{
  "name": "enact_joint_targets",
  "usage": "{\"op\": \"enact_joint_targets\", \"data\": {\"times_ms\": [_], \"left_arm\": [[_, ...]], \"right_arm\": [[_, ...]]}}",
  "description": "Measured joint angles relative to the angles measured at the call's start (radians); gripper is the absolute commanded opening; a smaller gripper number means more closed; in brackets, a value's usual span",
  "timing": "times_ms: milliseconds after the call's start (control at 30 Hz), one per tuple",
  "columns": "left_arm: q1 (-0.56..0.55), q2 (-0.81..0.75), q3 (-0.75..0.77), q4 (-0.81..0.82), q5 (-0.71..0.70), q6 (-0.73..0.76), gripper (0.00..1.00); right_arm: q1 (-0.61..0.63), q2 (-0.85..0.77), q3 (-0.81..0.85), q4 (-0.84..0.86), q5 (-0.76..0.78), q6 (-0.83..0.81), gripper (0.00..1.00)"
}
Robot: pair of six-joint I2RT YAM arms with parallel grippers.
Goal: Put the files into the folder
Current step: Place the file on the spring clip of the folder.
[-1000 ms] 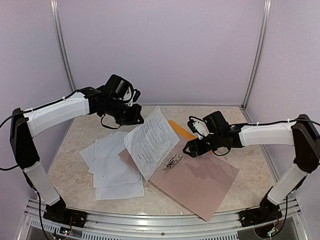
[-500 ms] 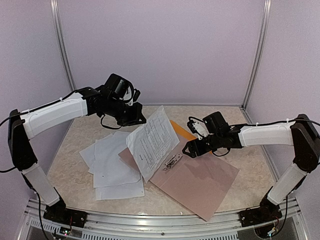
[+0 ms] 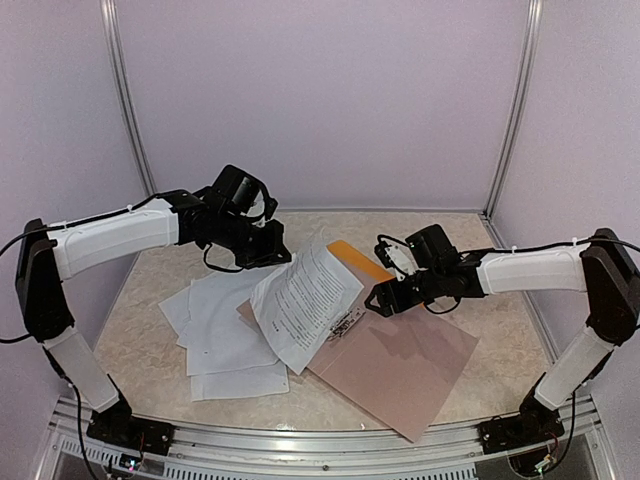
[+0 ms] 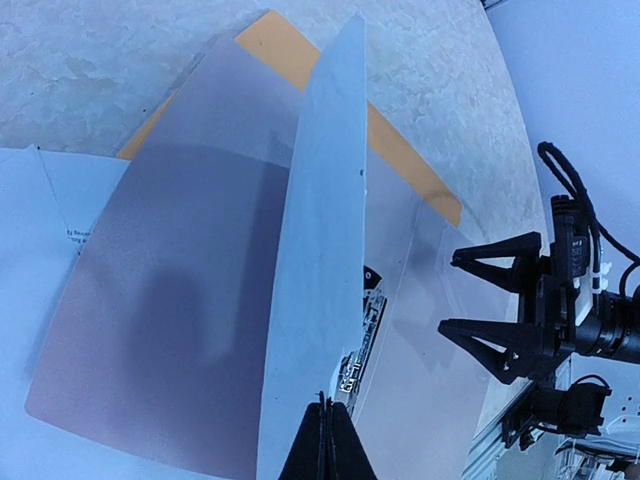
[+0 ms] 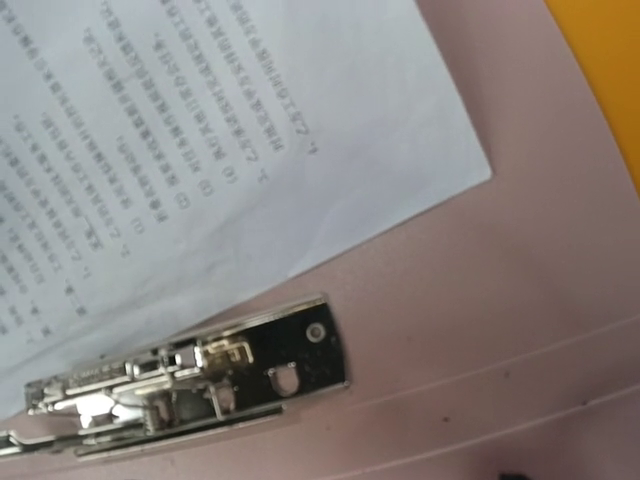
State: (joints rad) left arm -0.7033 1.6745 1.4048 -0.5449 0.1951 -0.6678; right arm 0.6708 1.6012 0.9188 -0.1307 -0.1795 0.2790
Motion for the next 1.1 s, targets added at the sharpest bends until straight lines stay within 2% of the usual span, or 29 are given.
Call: {"op": "enact_joint_targets", "data": {"times_ms": [1100], "left_arm": [[-0.043,-0.101,0.027,0.025,-0.015,-0.071,0.0]], "right_arm": [[0.0,0.021,-0.002,0.024,-0.018,0.003,0.75]]}}
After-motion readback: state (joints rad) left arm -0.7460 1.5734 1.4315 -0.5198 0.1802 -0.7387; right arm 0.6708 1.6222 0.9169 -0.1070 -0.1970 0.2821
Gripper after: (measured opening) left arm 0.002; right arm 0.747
